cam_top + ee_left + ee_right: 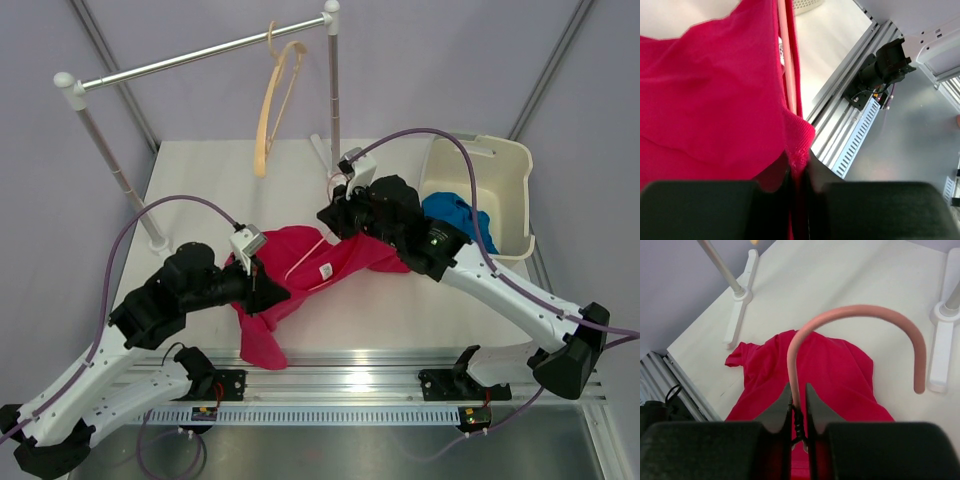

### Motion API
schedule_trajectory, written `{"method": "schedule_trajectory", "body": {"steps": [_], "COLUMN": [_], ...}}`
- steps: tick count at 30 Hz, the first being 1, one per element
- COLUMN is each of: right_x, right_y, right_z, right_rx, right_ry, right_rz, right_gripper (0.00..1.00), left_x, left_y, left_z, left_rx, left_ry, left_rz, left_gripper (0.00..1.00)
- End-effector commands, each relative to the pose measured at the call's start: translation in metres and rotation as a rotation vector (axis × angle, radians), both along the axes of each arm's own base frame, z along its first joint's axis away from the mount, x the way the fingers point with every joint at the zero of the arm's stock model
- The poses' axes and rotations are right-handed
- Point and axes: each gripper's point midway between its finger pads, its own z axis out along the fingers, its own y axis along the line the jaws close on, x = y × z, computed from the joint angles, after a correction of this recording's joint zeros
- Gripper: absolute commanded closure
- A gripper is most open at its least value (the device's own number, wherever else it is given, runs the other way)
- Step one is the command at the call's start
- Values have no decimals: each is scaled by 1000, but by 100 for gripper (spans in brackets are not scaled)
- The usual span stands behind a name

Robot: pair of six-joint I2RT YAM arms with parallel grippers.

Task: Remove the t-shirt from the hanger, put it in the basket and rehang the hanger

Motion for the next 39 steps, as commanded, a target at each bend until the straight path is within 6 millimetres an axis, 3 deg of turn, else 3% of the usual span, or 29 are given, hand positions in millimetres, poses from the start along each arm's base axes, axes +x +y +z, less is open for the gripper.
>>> {"method": "schedule_trajectory", "body": {"steps": [1, 3, 4, 6, 12, 15, 19, 20, 23, 24, 28, 30, 33, 35, 39], "right_x": [5, 6, 3, -1, -6, -6, -14, -14, -12, -10, -2, 2, 1, -1, -3], "right_y": [-12, -20, -26, -41, -62, -73, -80, -84, -94, -100, -130, -153, -172, -179, -185], "right_z": [27, 39, 52, 73, 133, 140, 150, 151, 154, 158, 171, 176, 176, 175, 179], "right_rx": [1, 6, 19, 50, 107, 65, 86, 85, 58, 45, 28, 42, 62, 43, 22], "right_ry": [-49, -66, -85, -128, -219, -214, -215, -218, -226, -230, -236, -226, -217, -233, -248], "right_rz": [-75, -104, -109, -144, -193, -218, -218, -233, -272, -288, -388, -441, -454, -467, -481], "right_gripper": [100, 100, 100, 100, 100, 100, 100, 100, 100, 100, 100, 100, 100, 100, 100], "left_x": [-4, -6, -8, -11, -13, -11, -12, -12, -9, -6, 5, 19, 42, 52, 68], "left_y": [-10, -9, -9, -7, -4, -4, -4, -4, -1, 2, 13, 26, 55, 70, 80], "left_z": [43, 48, 50, 57, 67, 62, 59, 61, 62, 64, 67, 66, 72, 78, 77], "left_rx": [-134, -146, -151, -169, -184, -166, -167, -170, -172, -175, -174, -148, -139, -147, -123], "left_ry": [-83, -88, -92, -110, -142, -132, -125, -131, -138, -141, -150, -153, -181, -198, -201], "left_rz": [-47, -50, -53, -62, -66, -56, -64, -61, -34, 1, 98, 219, 435, 542, 650], "left_gripper": [55, 40, 26, 13, 3, 6, 21, 42, 78, 100, 100, 100, 100, 100, 100]}}
